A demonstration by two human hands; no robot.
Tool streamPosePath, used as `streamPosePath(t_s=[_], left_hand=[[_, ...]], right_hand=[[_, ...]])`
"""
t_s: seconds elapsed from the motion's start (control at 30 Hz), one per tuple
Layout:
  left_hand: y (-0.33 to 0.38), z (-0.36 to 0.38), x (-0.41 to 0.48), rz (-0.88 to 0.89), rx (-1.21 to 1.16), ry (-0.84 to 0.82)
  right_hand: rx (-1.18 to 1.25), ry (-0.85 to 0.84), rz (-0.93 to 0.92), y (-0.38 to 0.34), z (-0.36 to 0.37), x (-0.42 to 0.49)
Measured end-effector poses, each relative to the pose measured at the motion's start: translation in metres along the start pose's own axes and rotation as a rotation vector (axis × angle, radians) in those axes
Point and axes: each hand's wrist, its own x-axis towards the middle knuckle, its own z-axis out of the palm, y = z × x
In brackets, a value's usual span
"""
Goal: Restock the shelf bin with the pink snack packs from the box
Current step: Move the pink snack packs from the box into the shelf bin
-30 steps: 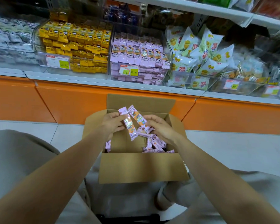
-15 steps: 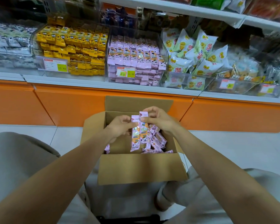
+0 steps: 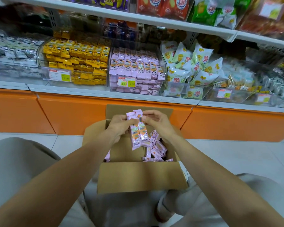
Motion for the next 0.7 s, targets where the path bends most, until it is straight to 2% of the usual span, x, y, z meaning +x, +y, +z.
streamPosePath(t_s=[0.1,0.17,0.3,0.4,0.5,0.63,0.7], left_hand=[[0.014,-0.002,0.006,-0.009,-0.115,0.132],[0.026,-0.002,0.010,-0.022,-0.211,0.205],[0.055,-0.001,0.017,0.011,-0.264,0.236],[0.080,-0.010,0.031,0.179,-0.198,0.208],[0.105,-0.029,0.053,0.422,0.079,0.236],[0.123,-0.067,0.090,0.773,0.758,0.514],[0.127,-0.086,0.110,0.823,1.006,0.504]], right_hand=[[-0.111,-0.113,-0.055,-0.012,0.003,-0.014],[-0.235,-0.112,-0.161,-0.015,0.011,-0.020],[-0.430,0.070,-0.357,-0.028,0.020,-0.001],[-0.432,0.163,-0.401,-0.051,0.015,0.030],[-0.434,0.204,-0.430,-0.076,0.007,0.071],[-0.480,0.287,-0.432,-0.101,0.007,0.143],[-0.524,0.293,-0.361,-0.107,0.012,0.183]])
